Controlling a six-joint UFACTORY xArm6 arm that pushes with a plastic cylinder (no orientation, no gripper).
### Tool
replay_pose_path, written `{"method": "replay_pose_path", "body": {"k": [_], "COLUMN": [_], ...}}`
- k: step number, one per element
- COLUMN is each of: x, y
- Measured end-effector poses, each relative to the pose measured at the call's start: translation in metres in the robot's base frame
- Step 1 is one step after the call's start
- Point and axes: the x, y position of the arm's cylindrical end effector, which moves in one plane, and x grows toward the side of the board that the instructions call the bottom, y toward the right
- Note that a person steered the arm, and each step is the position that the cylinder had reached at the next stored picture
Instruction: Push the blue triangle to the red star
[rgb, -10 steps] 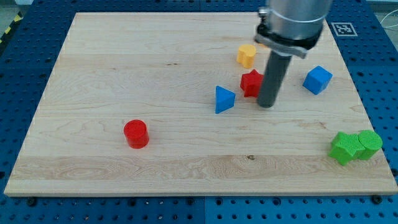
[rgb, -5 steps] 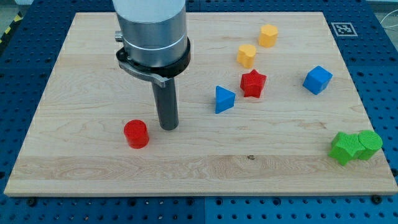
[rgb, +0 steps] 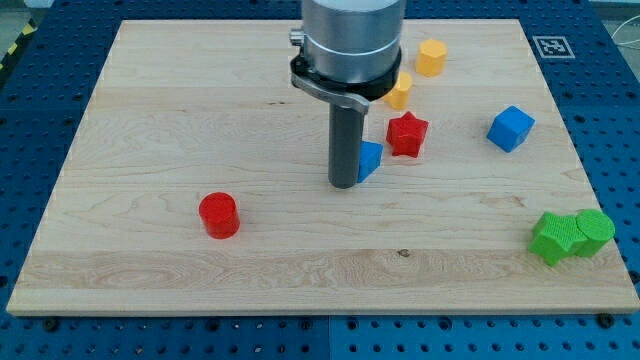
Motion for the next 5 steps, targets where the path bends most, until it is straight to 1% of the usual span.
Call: {"method": "replay_pose_path", "body": {"k": [2,3,5], "x": [-0.018,-0.025,-0.025], "y": [0.004,0.033,0.107]}}
